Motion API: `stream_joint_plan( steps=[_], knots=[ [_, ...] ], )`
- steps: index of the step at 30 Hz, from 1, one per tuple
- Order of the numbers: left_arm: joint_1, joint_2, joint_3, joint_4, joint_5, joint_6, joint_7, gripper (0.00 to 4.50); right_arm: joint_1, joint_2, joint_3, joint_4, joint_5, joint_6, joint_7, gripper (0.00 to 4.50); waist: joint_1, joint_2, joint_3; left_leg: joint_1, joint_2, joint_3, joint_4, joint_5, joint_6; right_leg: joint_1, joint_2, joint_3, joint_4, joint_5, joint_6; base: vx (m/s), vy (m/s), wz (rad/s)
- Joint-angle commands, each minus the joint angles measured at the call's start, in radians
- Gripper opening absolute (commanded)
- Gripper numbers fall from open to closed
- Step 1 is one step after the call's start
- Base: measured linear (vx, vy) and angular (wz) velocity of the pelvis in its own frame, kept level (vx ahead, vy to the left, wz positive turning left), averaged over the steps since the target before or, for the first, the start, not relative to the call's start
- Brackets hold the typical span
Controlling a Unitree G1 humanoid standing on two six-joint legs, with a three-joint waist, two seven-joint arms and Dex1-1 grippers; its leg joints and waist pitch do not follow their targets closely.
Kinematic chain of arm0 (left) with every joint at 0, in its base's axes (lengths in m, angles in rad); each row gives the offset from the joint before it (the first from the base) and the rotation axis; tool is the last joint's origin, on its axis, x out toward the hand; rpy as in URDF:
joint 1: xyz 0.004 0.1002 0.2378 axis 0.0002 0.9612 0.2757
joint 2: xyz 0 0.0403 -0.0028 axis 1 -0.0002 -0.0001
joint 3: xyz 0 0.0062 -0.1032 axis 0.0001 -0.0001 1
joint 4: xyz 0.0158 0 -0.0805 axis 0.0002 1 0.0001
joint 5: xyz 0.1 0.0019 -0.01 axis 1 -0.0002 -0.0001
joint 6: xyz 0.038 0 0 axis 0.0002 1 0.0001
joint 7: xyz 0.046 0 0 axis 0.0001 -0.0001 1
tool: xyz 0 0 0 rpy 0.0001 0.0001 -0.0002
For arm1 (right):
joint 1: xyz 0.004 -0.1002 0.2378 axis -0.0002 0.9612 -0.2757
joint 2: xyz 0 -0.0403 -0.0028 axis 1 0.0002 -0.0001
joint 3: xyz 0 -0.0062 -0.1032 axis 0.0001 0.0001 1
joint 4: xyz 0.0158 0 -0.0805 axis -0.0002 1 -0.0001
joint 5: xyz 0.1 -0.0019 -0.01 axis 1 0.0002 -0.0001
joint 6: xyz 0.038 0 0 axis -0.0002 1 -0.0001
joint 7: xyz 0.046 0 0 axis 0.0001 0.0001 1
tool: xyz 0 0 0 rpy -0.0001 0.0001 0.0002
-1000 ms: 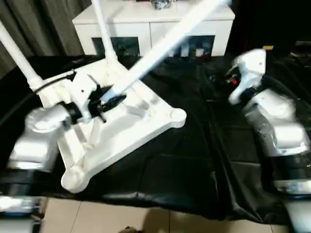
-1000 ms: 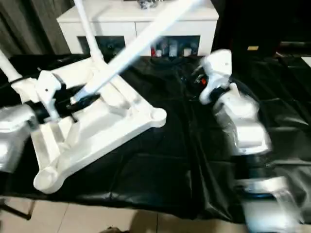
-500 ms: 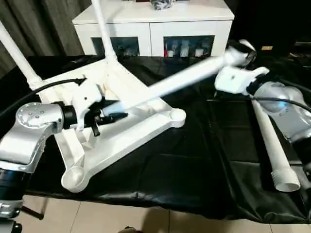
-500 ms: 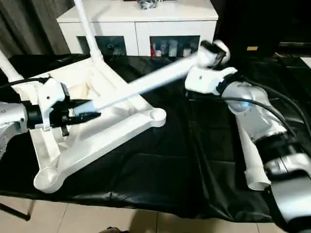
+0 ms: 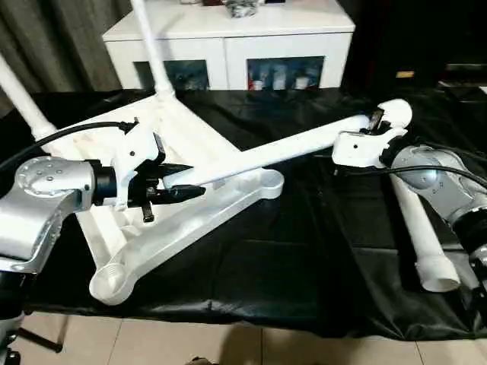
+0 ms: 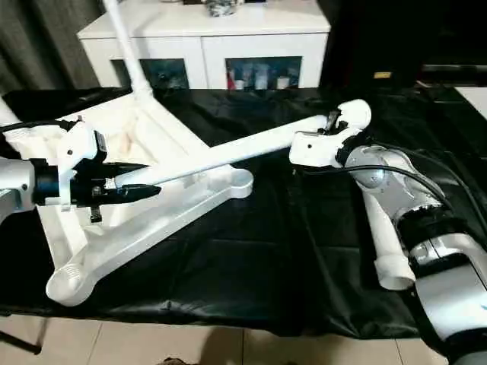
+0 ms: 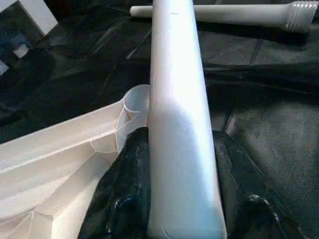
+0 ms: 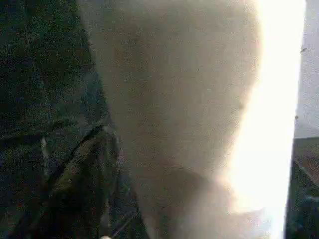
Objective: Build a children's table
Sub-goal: Insert table leg to table base
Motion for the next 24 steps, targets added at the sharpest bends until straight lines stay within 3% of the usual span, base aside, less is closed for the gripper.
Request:
stream_joint_plan(
  steps=[1,8,10,13,18,21,24],
  knots=[
    [-0.008,0.010,0.037,-0.017,-0.019,-0.009,-0.001,1.37,-0.019,0.013,-0.004,0.018,0.022,-0.023,0.021,3.26,-0.003,-0.017,-0.067,0.026,0.034,-0.020,-0.065,-0.323,0.023,0.046,-0.038,0.032,-0.071,-0.239,-0.259,0.000,0.000,0.00],
    [-0.022,0.005,0.071,0.030,0.020,-0.061,0.055,1.37,-0.016,0.024,-0.018,0.053,0.046,-0.062,0.048,2.77,-0.012,-0.017,-0.067,0.026,0.034,-0.022,-0.065,-0.356,0.020,0.043,-0.038,0.031,-0.075,-0.266,-0.252,0.000,0.000,0.00],
    [-0.043,-0.004,0.101,0.075,0.015,-0.082,0.078,1.93,-0.017,0.029,-0.025,0.065,0.060,-0.067,0.058,2.55,-0.012,-0.015,-0.068,0.027,0.032,-0.022,-0.064,-0.355,0.022,0.042,-0.038,0.032,-0.073,-0.264,-0.253,0.000,0.000,0.00],
    [-0.065,-0.002,0.158,0.138,-0.003,-0.118,0.092,2.14,-0.016,0.037,-0.031,0.079,0.076,-0.067,0.070,2.34,-0.014,-0.016,-0.069,0.026,0.030,-0.021,-0.063,-0.358,0.020,0.041,-0.035,0.031,-0.072,-0.256,-0.261,0.000,0.000,0.00],
    [-0.103,-0.017,0.313,0.235,-0.093,-0.141,0.143,2.70,-0.004,0.049,-0.049,0.098,0.108,-0.063,0.093,1.84,-0.013,-0.016,-0.071,0.025,0.033,-0.023,-0.063,-0.356,0.019,0.045,-0.037,0.030,-0.066,-0.223,-0.276,0.000,0.000,0.00],
    [-0.093,-0.003,0.338,0.262,-0.115,-0.135,0.118,2.88,0.004,0.055,-0.054,0.105,0.114,-0.070,0.102,1.68,-0.010,-0.019,-0.069,0.026,0.034,-0.021,-0.064,-0.355,0.028,0.041,-0.037,0.030,-0.067,-0.230,-0.277,0.000,0.000,0.00],
    [-0.075,-0.023,0.320,0.249,-0.105,-0.146,0.111,3.23,0.000,0.060,-0.057,0.108,0.117,-0.072,0.098,1.32,-0.007,-0.017,-0.067,0.030,0.037,-0.022,-0.066,-0.379,0.020,0.038,-0.040,0.031,-0.070,-0.265,-0.269,0.000,0.000,0.00]
  ],
)
